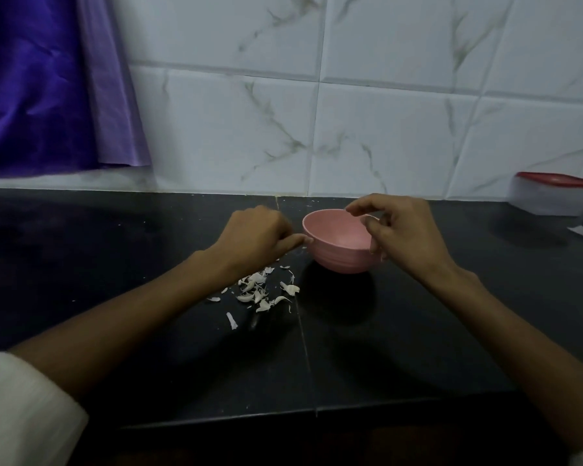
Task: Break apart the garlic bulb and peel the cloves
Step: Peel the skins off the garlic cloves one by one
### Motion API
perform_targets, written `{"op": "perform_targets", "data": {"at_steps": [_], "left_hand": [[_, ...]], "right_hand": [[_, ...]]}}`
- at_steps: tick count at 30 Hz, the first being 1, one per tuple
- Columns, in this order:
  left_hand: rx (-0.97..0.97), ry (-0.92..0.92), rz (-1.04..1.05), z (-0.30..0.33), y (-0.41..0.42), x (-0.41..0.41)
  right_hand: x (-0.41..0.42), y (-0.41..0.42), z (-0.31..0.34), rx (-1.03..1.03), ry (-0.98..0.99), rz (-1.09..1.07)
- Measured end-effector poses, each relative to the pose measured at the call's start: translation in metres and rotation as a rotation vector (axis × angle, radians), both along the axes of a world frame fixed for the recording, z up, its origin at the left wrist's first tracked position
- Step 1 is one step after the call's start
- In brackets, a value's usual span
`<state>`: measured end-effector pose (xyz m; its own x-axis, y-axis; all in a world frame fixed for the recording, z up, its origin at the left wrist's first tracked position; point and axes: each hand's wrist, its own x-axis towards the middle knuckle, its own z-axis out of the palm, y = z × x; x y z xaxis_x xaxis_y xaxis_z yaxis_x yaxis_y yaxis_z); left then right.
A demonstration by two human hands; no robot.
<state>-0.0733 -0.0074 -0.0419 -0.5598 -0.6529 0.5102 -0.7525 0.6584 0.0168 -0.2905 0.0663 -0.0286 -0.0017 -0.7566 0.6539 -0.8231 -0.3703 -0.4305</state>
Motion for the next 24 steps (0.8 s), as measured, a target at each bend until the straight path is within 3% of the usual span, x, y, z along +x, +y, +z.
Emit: {"op": "perform_targets", "data": {"at_steps": [7,11,19,24], "left_hand": [[0.045,0.154,-0.273,-0.020,-0.005,0.043],[0.103,0.141,-0.274,-0.036,-0.007,0.056],[0.089,0.143,-0.274,-0.044,-0.015,0.066],[0.108,0.147,-0.292,-0.048,-0.016,0.066]], "right_hand": [[0.020,0.013,-0.013,0.065,-0.052,0.145],[0.036,0.004,-0.022,0.251,-0.040,0.221],[0.067,-0.018,-0.033,0.470,0.389,0.209],[0.074,-0.024,-0.039,0.478,0.470,0.172]]}}
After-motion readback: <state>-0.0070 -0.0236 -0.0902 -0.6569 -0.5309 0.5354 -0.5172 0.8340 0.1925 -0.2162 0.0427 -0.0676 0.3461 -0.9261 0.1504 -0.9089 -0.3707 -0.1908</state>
